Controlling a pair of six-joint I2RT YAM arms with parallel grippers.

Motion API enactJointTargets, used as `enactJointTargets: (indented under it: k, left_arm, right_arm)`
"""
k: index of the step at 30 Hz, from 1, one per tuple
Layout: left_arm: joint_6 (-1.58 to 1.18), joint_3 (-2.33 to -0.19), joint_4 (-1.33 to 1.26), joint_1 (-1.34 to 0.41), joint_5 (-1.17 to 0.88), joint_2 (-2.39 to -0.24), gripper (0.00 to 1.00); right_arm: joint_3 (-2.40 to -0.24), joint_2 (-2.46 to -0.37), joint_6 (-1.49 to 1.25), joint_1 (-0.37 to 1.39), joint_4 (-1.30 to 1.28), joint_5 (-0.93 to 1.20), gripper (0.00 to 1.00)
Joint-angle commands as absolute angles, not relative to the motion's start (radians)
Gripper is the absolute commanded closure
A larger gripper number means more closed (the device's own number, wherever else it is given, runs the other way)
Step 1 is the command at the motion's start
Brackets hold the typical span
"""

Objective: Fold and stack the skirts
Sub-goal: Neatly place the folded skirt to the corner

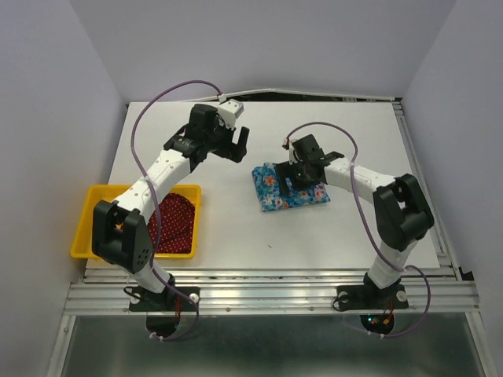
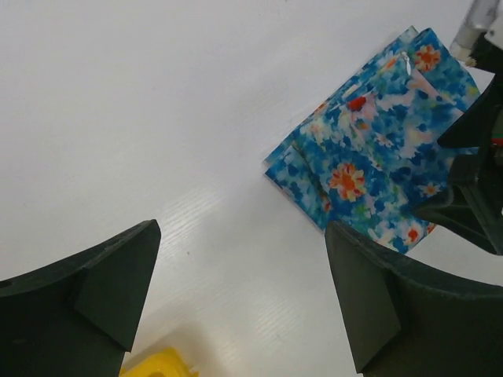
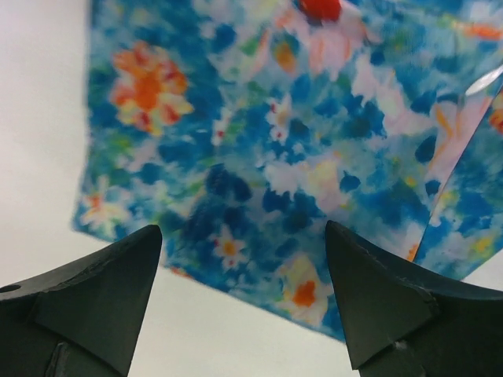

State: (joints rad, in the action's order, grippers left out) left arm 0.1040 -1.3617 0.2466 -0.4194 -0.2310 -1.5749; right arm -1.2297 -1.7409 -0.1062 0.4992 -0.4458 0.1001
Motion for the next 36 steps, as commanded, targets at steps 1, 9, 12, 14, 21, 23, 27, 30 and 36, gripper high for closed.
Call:
enactJointTargets:
  k: [1, 9, 12, 14, 21, 23, 27, 30, 36]
  left_arm:
    - [0.118, -1.348, 0.238, -0.408, -0.204, -1.503, 0.02]
    - [0.117, -1.373, 0.271, -0.384, -0.236, -1.516, 0.02]
    - [0.124, -1.393, 0.296, -0.371, -0.270, -1.534, 0.02]
    - [0.132, -1.404, 0.305, -0.364, -0.303, -1.549, 0.02]
    - [0.143, -1.419, 0.330, -0.336, -0.390, -1.591, 0.02]
    - [0.146, -1.428, 0.337, -0.325, -0.403, -1.608, 0.02]
    - [0.149, -1.443, 0.348, -0.304, -0.429, -1.634, 0.02]
    - [0.150, -1.443, 0.353, -0.288, -0.436, -1.651, 0.02]
    - [0.169, -1.428, 0.357, -0.265, -0.445, -1.666, 0.02]
  right_arm:
    - [-1.192, -1.839, -0.153, 0.506, -0.448, -0.003, 0.11]
    - [-1.233, -1.970, -0.071, 0.373, -0.488, -0.029, 0.10]
    - [-1.273, -2.002, 0.056, 0.238, -0.509, -0.014, 0.07]
    - [-1.322, -2.049, 0.150, 0.128, -0.509, -0.009, 0.06]
    - [-1.566, -2.241, 0.380, -0.109, -0.523, 0.049, 0.04]
    - [-1.682, -2.327, 0.443, -0.147, -0.522, 0.071, 0.03]
    - [-1.902, -2.488, 0.489, -0.189, -0.551, 0.101, 0.02]
    - [-2.107, -2.614, 0.476, -0.198, -0.609, 0.107, 0.02]
    - [-2.276, -2.694, 0.459, -0.198, -0.634, 0.107, 0.00]
